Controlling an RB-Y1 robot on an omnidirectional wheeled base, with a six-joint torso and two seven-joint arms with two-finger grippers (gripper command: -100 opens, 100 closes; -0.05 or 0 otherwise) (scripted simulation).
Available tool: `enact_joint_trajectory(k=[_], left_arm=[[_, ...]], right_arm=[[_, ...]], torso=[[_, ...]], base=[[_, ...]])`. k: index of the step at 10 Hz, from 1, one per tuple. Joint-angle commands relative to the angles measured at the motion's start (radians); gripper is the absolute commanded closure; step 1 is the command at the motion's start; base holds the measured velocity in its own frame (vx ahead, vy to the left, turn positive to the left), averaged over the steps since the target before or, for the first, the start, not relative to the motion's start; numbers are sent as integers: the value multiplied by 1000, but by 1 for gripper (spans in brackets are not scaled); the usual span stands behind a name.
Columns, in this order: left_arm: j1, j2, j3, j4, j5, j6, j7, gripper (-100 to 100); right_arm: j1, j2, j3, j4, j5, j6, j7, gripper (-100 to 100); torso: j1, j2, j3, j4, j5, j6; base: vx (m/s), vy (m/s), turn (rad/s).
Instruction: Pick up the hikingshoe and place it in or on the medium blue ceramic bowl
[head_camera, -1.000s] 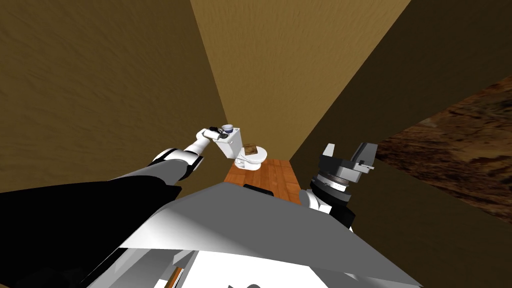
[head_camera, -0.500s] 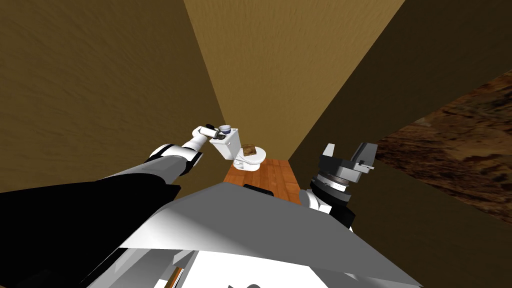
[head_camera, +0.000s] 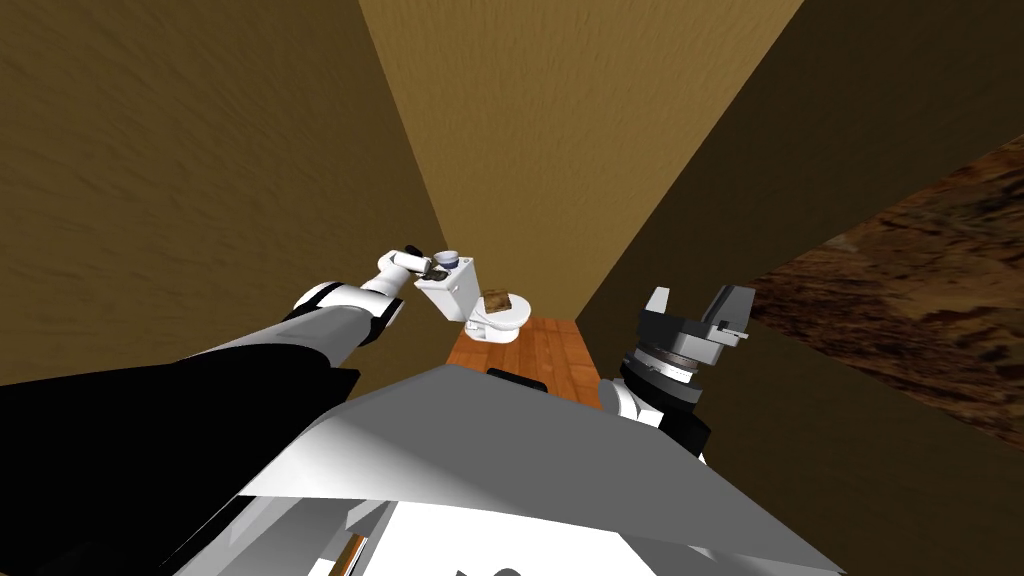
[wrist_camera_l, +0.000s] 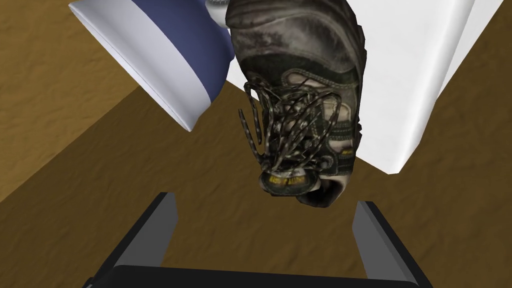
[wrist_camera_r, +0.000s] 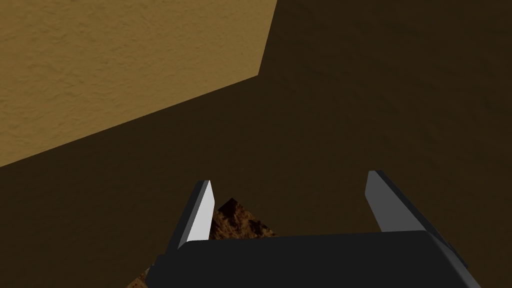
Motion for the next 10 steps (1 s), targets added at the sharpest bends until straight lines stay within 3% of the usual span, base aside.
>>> enact_joint_trajectory(k=[1, 3, 4, 7, 8, 9, 10], left_arm=[[-12, 9, 1, 28, 6, 18, 3, -100], [-57, 32, 1, 114, 21, 56, 15, -100], [-57, 32, 1, 114, 21, 56, 15, -100], [-94, 53, 1, 189, 33, 86, 25, -100], [-86, 48, 1, 171, 28, 84, 29, -100], [-87, 48, 1, 174, 29, 85, 29, 0], [-71, 33, 5, 183, 19, 57, 38, -100]], right_arm=[[0, 0, 0, 0, 0, 0, 0, 0], [0, 0, 0, 0, 0, 0, 0, 0], [0, 0, 0, 0, 0, 0, 0, 0], [0, 0, 0, 0, 0, 0, 0, 0], [0, 0, 0, 0, 0, 0, 0, 0], [0, 0, 0, 0, 0, 0, 0, 0], [0, 0, 0, 0, 0, 0, 0, 0]], torso=[[0, 0, 0, 0, 0, 0], [0, -1, 0, 0, 0, 0], [0, -2, -1, 0, 0, 0], [0, -1, -1, 0, 0, 0], [0, 0, 0, 0, 0, 0], [0, 1, 0, 0, 0, 0], [0, 1, 1, 0, 0, 0]], base=[[30, 11, -37], [45, 9, -65], [44, 6, -30], [36, 11, -42], [11, 6, -6], [0, 0, 0], [59, 70, 17]])
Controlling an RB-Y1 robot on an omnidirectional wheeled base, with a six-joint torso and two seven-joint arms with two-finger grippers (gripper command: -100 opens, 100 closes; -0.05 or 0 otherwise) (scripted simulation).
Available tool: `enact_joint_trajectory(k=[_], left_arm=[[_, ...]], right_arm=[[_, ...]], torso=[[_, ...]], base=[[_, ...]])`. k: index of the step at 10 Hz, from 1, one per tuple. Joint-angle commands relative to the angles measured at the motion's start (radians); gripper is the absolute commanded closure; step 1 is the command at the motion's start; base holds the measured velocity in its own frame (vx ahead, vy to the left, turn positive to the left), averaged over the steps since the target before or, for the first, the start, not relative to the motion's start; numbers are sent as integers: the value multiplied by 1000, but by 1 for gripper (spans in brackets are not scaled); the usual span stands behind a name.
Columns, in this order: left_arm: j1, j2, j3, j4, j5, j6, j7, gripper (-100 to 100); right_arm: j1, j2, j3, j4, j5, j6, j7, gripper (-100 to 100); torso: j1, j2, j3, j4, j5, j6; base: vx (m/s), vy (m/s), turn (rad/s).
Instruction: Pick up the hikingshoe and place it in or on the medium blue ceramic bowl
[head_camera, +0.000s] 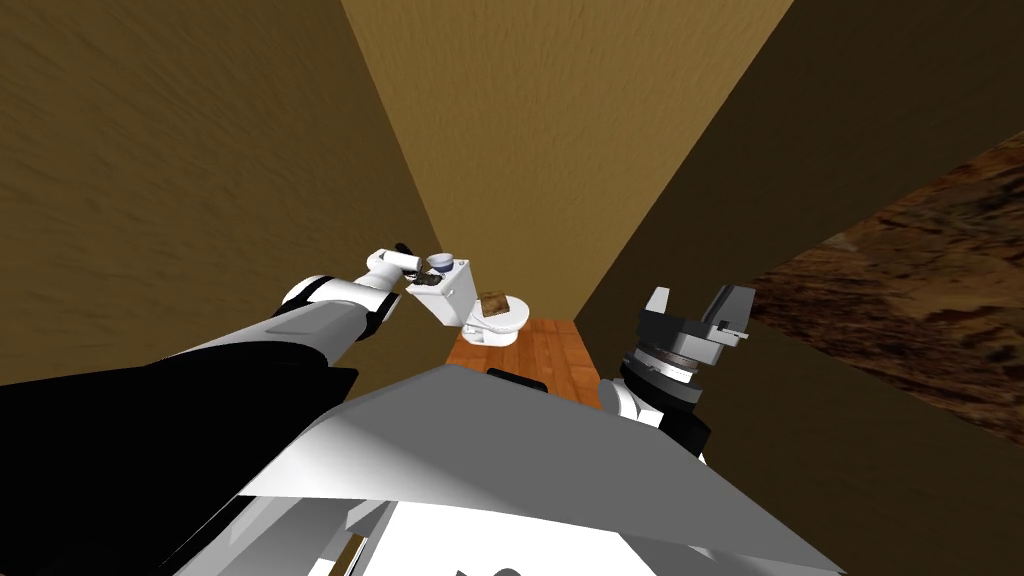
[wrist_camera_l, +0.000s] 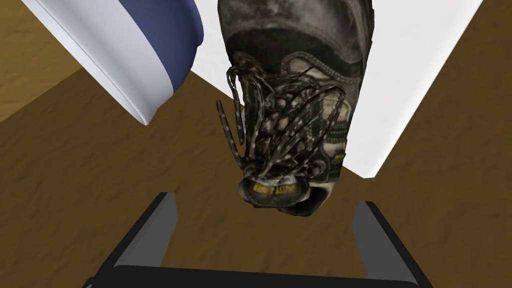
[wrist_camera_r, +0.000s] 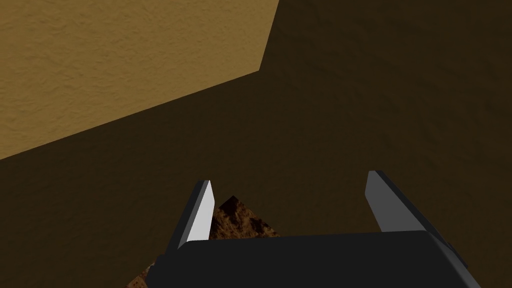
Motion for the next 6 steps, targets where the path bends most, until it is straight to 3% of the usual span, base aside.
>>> enact_joint_trajectory(k=[1, 3, 4, 6], left_arm=[[-24, -8, -2, 50, -3, -30, -11, -100], [-17, -7, -1, 38, -3, -23, -5, -100], [-18, -7, -2, 40, -3, -26, -7, 100], [-16, -8, -2, 42, -3, -23, -7, 100]], right_arm=[[0, 0, 0, 0, 0, 0, 0, 0], [0, 0, 0, 0, 0, 0, 0, 0], [0, 0, 0, 0, 0, 0, 0, 0], [0, 0, 0, 0, 0, 0, 0, 0]], torso=[[0, 0, 0, 0, 0, 0], [-1, -1, -1, 0, 0, 0], [-2, 1, 0, 0, 0, 0], [-4, 1, 1, 1, -2, 2]], base=[[81, 84, 5], [28, 30, -4], [0, 0, 0], [-2, -1, 6]])
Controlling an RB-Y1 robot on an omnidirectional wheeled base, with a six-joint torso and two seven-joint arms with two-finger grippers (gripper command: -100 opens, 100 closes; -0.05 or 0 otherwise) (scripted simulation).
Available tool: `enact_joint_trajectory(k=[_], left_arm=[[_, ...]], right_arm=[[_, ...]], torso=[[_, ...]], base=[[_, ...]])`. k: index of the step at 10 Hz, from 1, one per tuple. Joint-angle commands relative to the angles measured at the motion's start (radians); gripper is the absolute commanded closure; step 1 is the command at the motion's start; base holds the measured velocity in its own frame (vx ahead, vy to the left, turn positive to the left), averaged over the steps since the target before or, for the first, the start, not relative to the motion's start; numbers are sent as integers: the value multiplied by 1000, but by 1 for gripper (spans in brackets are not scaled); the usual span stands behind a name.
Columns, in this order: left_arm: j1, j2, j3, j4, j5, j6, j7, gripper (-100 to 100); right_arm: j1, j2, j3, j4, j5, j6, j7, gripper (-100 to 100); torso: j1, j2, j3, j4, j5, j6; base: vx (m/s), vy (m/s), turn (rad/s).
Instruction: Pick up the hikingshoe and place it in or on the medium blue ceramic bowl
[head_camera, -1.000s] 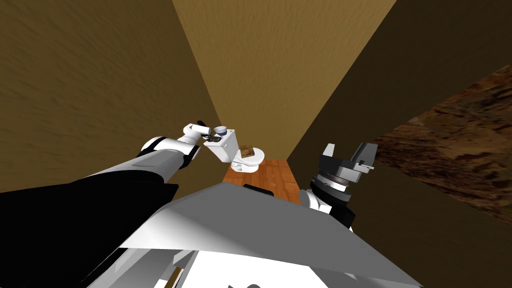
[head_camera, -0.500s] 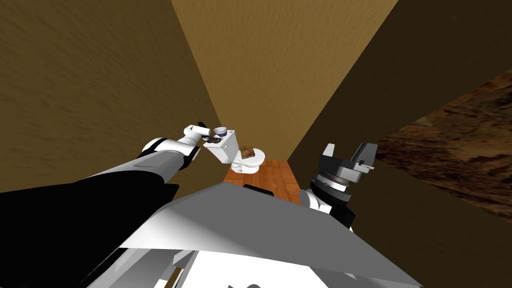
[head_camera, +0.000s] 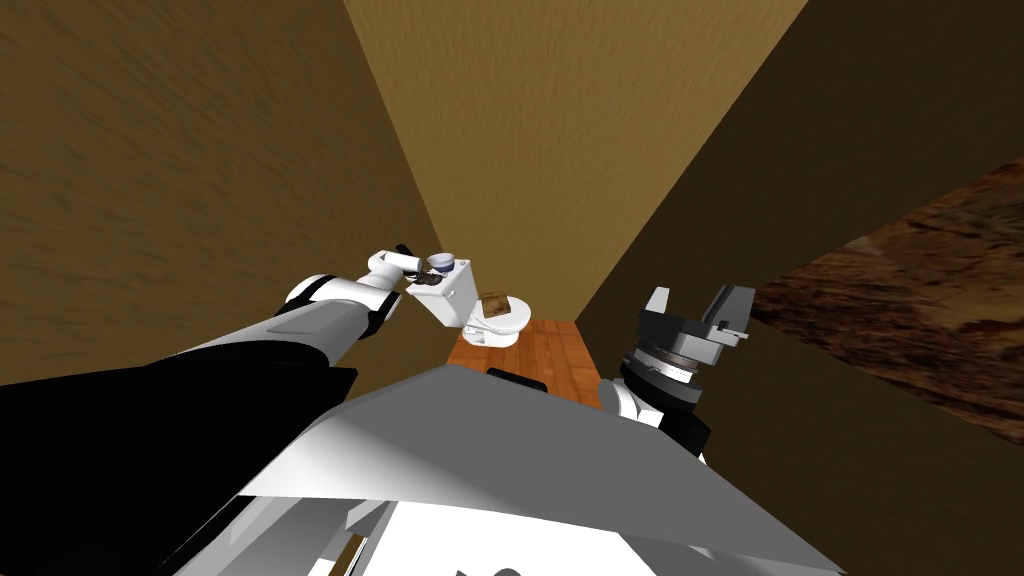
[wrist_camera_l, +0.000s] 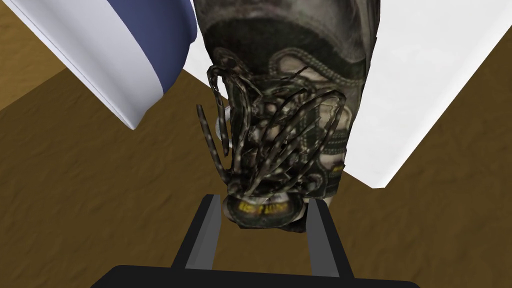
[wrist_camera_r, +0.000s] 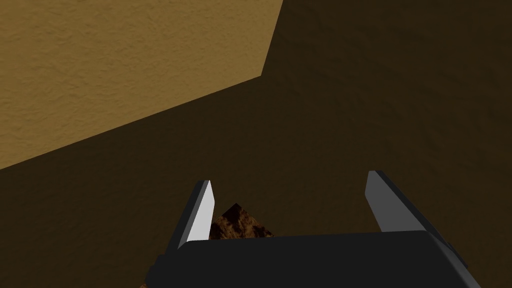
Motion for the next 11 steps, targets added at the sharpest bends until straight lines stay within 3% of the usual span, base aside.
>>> enact_joint_trajectory(k=[1, 2, 3, 4, 5, 6, 9, 10, 11], left_arm=[[0, 0, 0, 0, 0, 0, 0, 100], [0, 0, 0, 0, 0, 0, 0, 100], [1, -1, 0, 0, 0, 0, 0, 0], [1, -1, 0, 0, 0, 0, 0, 100], [1, -1, 0, 0, 0, 0, 0, 0], [-15, 28, 7, -1, 0, 9, -8, 100], [-23, 43, 11, -2, 0, 15, -13, 100], [-42, 79, 20, -1, 1, 30, -26, 100], [-42, 79, 20, -1, 1, 30, -26, 100]], right_arm=[[0, 0, 0, 0, 0, 0, 0, 0], [0, 0, 0, 0, 0, 0, 0, 0], [0, 0, 0, 0, 0, 0, 0, 0], [0, 0, 0, 0, 0, 0, 0, 0], [0, 0, 0, 0, 0, 0, 0, 0], [0, 0, 0, 0, 0, 0, 0, 0], [0, 0, 0, 0, 0, 0, 0, 0], [0, 0, 0, 0, 0, 0, 0, 0], [0, 0, 0, 0, 0, 0, 0, 0]], torso=[[0, 0, 0, 0, 0, 0], [0, 0, 0, 0, 0, 0], [-1, 0, 0, 0, -1, 0], [-1, 1, 1, 1, -1, 0], [-1, 1, 1, 1, -1, 0], [-1, 1, 1, 1, -1, 0], [-7, 3, 3, 2, -3, 0], [-5, 3, 3, 2, -3, 0], [-8, 4, 4, 4, -5, 0]], base=[[0, 0, 0], [0, 0, 0], [0, 0, 0], [0, 0, 0], [0, 0, 0], [-13, -52, -45], [-11, -56, -19], [-22, -66, -82], [2, -75, -50]])
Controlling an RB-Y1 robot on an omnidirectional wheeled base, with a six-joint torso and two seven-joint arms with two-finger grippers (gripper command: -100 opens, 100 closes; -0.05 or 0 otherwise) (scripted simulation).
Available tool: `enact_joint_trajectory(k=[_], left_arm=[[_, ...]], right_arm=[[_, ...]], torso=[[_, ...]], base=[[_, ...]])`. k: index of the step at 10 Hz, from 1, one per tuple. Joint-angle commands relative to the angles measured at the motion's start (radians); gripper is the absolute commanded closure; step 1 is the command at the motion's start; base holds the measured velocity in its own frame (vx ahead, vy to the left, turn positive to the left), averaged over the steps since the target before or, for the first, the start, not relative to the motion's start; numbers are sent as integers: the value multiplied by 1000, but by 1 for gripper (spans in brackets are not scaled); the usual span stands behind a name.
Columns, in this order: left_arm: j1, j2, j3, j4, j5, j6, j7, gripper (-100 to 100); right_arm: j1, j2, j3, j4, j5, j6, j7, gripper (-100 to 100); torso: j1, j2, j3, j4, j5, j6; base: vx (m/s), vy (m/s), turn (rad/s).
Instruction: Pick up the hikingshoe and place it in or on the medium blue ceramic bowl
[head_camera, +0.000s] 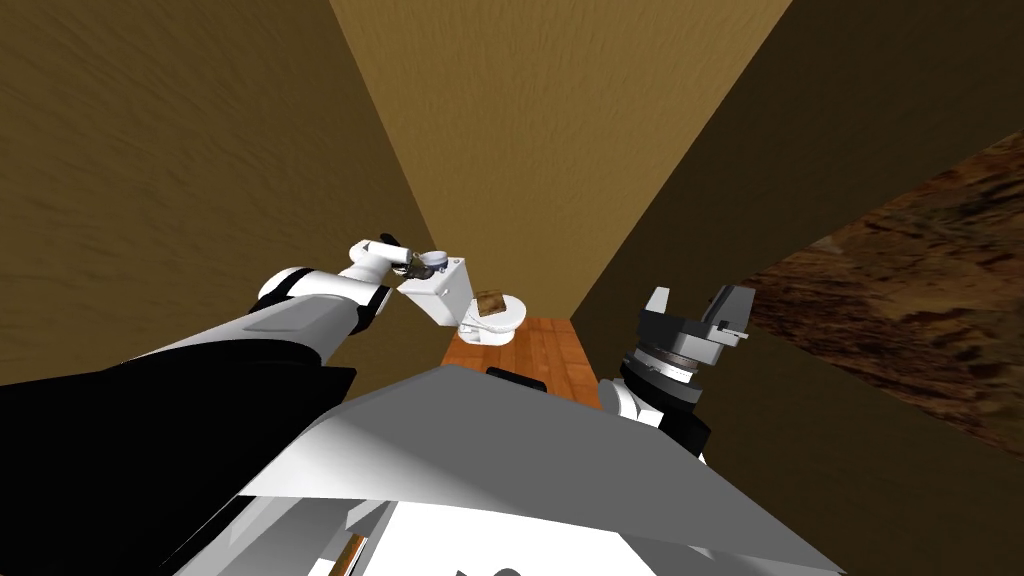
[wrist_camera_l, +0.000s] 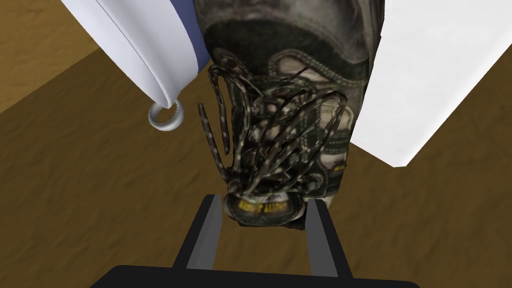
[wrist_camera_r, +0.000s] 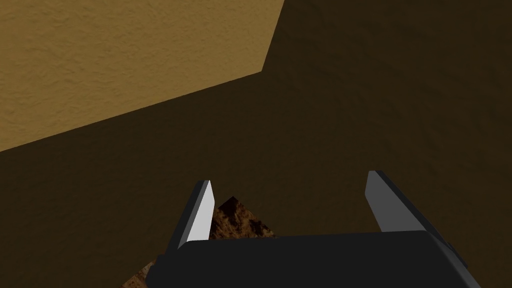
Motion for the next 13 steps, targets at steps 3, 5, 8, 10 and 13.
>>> enact_joint_trajectory(k=[3, 5, 8, 10, 13], left_arm=[[-30, 46, 12, 1, 2, 20, -16, 100], [-52, 88, 22, 7, 4, 40, -31, 100], [-73, 127, 31, 7, 8, 62, -46, 100], [-93, 162, 37, 5, 11, 84, -58, 100], [-125, 216, 42, -2, 21, 125, -77, 100]], right_arm=[[0, 0, 0, 0, 0, 0, 0, 0], [0, 0, 0, 0, 0, 0, 0, 0], [0, 0, 0, 0, 0, 0, 0, 0], [0, 0, 0, 0, 0, 0, 0, 0], [0, 0, 0, 0, 0, 0, 0, 0]], torso=[[-5, 0, 1, 1, -2, 0], [-3, 1, 1, 2, -3, 1], [-4, 2, 2, 2, -4, 0], [-6, 1, 2, 3, -5, 1], [-4, 2, 3, 4, -5, 0]], base=[[3, -97, -53], [9, -81, -100], [14, -67, -41], [34, -84, -75], [27, -38, -64]])
